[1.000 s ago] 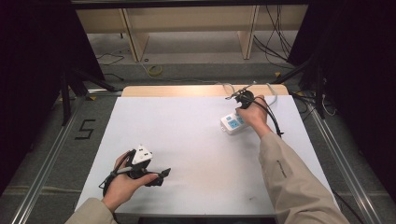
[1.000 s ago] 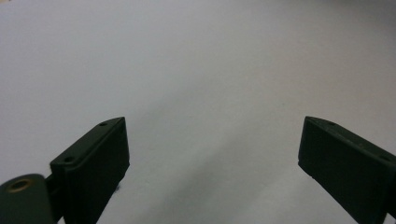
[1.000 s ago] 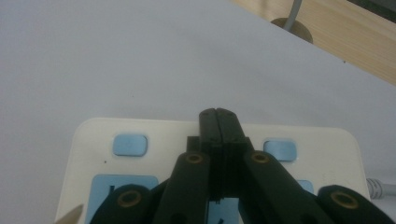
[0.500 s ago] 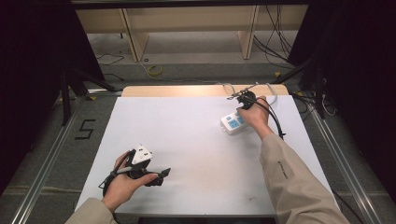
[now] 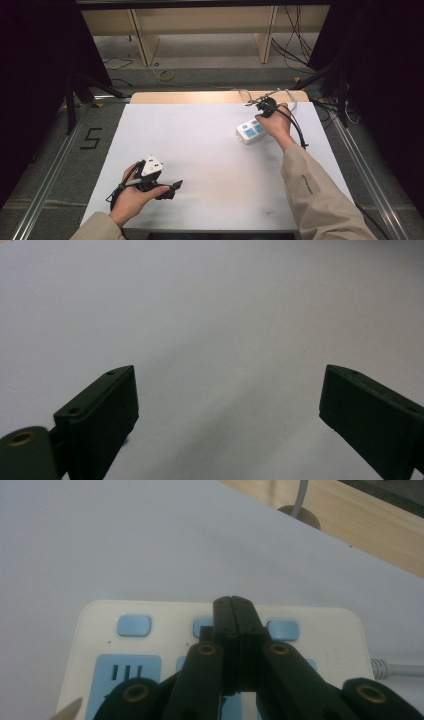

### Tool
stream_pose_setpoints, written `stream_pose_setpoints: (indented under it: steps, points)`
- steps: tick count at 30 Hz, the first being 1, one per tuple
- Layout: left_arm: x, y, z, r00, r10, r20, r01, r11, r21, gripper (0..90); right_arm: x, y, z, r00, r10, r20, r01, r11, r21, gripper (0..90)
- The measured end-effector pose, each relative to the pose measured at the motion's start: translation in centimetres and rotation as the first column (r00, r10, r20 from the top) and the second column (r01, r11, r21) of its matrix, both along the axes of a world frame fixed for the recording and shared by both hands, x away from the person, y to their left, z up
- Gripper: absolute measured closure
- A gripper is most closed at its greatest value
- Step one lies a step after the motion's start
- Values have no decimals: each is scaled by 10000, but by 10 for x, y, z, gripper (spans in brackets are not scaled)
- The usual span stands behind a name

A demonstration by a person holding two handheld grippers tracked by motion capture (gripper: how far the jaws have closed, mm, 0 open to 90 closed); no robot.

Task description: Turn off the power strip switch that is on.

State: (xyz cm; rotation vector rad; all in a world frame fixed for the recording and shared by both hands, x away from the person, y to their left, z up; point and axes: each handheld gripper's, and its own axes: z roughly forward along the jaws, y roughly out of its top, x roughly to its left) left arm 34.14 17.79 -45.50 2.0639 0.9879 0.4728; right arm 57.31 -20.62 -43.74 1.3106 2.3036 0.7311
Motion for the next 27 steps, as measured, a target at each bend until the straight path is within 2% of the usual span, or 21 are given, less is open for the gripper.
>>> stream_pose_setpoints:
  steps: [15, 27]
  points:
    - [0, 0, 0, 10000, 20, -5, -20, 10000, 12, 82, -7, -2, 8, 9996, 98, 277, -99, 10000, 12, 834]
    - [0, 0, 0, 10000, 34, -10, -34, 10000, 29, 82, -17, -10, 8, 9994, 24, 348, -36, 9995, 327, 771]
